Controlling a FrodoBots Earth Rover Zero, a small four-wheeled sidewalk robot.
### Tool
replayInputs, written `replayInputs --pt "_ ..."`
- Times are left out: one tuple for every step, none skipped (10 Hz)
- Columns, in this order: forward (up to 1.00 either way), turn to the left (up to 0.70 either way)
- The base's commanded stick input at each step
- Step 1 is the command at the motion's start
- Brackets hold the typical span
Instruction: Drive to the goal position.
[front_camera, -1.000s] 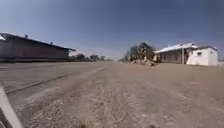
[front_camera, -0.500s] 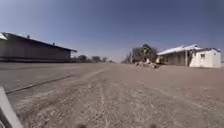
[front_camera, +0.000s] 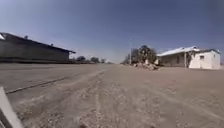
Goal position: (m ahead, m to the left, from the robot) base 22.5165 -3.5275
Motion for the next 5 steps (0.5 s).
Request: replayInputs --pt "0.7 0.0" --pt "0.7 0.0" --pt "0.7 0.0" --pt "0.7 0.0" --pt "0.7 0.0"
